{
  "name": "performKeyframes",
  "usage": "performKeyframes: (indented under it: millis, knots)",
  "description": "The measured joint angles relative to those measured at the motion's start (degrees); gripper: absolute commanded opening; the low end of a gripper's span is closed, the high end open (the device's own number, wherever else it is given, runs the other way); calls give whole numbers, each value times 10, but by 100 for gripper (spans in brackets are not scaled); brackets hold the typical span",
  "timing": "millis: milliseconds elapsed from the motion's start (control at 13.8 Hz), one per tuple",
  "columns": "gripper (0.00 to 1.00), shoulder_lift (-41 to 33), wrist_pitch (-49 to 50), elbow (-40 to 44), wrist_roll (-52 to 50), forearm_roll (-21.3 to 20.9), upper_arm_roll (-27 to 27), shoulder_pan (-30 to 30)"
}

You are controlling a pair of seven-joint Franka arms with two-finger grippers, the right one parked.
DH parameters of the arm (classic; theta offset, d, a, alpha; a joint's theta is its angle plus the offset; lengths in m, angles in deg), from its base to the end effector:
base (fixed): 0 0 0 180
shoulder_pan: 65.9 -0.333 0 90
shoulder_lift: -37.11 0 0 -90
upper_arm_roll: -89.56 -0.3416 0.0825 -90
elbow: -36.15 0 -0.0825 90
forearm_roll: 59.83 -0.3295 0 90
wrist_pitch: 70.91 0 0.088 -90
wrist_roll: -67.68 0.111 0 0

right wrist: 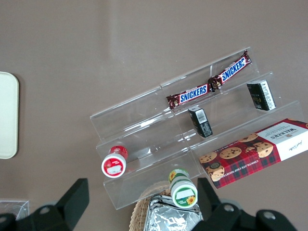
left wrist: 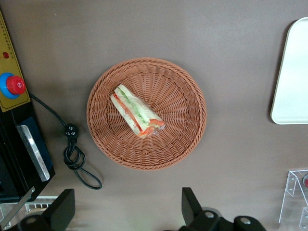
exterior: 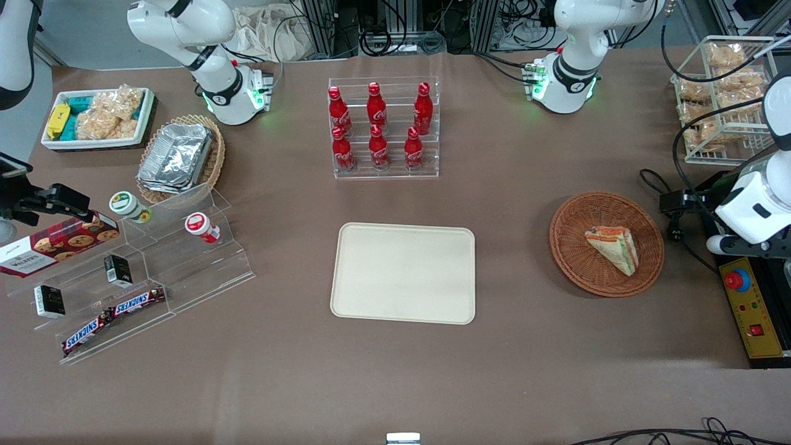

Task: Place sandwich from basket to tray
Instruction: 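Move the left gripper toward the sandwich in the wicker basket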

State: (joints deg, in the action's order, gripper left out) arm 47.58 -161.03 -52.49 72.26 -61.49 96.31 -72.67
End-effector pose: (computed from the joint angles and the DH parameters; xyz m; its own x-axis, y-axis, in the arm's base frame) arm 0.5509 0.0093 0.5604 0.9846 -0.0810 -0.1551 -0.0811 -0.9967 0.0051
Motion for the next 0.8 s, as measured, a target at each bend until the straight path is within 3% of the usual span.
performKeyframes:
  millis: [578,795]
  knots:
    - [99,10,1,5,-3,-3,-1,-2]
    - [99,22,-5,-5,-90,-4,-3,-12]
